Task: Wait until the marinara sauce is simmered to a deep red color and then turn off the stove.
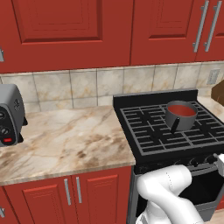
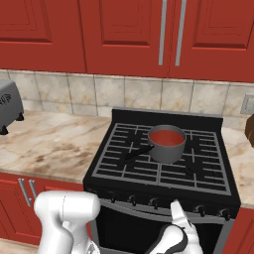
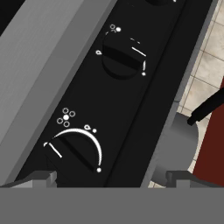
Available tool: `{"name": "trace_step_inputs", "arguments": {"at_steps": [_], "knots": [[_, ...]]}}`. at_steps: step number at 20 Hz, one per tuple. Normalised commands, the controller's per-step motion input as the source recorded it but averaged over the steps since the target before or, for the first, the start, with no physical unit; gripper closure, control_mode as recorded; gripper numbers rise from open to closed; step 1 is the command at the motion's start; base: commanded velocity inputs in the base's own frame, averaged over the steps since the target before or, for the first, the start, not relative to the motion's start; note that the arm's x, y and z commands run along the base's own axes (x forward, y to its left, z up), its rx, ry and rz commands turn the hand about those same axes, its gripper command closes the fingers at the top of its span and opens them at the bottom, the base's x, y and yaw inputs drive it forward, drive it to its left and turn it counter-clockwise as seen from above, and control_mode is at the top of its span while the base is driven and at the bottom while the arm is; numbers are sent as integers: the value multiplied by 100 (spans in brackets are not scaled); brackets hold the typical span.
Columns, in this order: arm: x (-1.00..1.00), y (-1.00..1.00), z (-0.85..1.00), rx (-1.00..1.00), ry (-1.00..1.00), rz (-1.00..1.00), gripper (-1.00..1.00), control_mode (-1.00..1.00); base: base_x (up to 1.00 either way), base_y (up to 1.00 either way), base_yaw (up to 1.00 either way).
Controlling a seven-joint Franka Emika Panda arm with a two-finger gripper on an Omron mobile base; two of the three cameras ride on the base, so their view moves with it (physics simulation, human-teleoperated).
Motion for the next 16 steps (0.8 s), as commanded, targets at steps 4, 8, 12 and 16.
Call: {"name": "trace_step_inputs", "arguments": {"at_steps": [4,8,12,16], "knots": [[0,0,0,0,0,0,-100,-100,0,0,0],[0,0,0,0,0,0,-100,-100,0,0,0],[0,0,0,0,0,0,-100,-100,0,0,0],[0,0,0,0,0,0,-100,-100,0,0,0]]}}
